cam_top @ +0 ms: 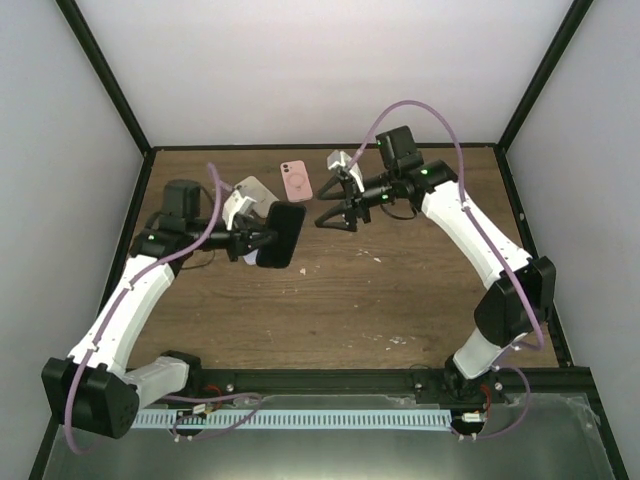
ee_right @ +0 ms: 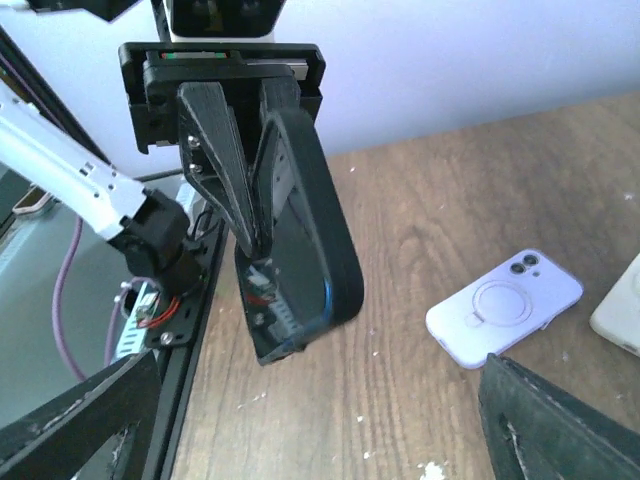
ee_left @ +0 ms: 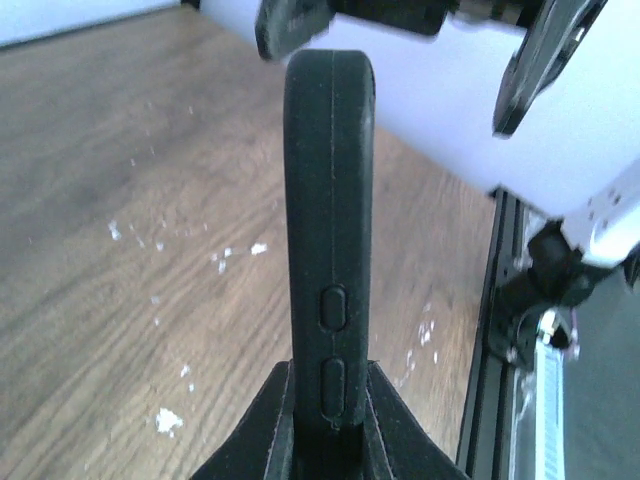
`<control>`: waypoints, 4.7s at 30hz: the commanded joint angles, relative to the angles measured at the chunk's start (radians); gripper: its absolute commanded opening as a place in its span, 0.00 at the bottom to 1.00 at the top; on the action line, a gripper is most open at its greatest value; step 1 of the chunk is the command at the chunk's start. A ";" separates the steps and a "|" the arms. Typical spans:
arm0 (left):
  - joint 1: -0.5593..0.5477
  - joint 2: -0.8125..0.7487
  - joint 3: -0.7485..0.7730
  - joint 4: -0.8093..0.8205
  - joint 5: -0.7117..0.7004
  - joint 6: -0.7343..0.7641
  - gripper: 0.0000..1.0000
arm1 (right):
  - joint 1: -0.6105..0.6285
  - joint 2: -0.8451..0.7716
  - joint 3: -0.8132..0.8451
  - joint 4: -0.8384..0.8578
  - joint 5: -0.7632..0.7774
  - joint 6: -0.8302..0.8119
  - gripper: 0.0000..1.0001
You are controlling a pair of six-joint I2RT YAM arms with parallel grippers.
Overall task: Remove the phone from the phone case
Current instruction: Adjust the phone, then remove the phone case from the phone.
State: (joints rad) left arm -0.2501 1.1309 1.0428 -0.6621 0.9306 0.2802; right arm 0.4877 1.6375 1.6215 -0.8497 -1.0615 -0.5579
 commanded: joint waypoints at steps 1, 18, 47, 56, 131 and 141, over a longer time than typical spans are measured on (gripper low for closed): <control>0.070 -0.048 -0.047 0.433 0.174 -0.388 0.00 | -0.012 -0.034 -0.064 0.315 -0.115 0.261 0.86; 0.137 -0.055 -0.228 1.241 0.231 -1.042 0.00 | 0.077 -0.042 -0.235 0.729 -0.141 0.647 0.79; 0.106 -0.059 -0.211 1.123 0.257 -0.902 0.00 | 0.153 -0.044 -0.284 0.787 -0.144 0.686 0.24; 0.109 -0.026 -0.045 0.569 0.329 -0.558 0.31 | 0.153 -0.072 -0.289 0.653 -0.116 0.543 0.01; 0.007 0.071 0.057 0.121 0.365 -0.219 0.08 | 0.192 -0.050 -0.226 0.224 -0.130 0.179 0.10; 0.156 0.005 -0.067 0.604 0.457 -0.667 0.00 | 0.156 -0.077 -0.227 0.314 -0.069 0.295 0.84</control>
State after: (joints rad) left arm -0.1261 1.1728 1.0027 -0.3153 1.3109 -0.1703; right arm 0.6666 1.5902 1.3785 -0.6109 -1.1481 -0.3393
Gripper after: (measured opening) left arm 0.088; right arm 0.733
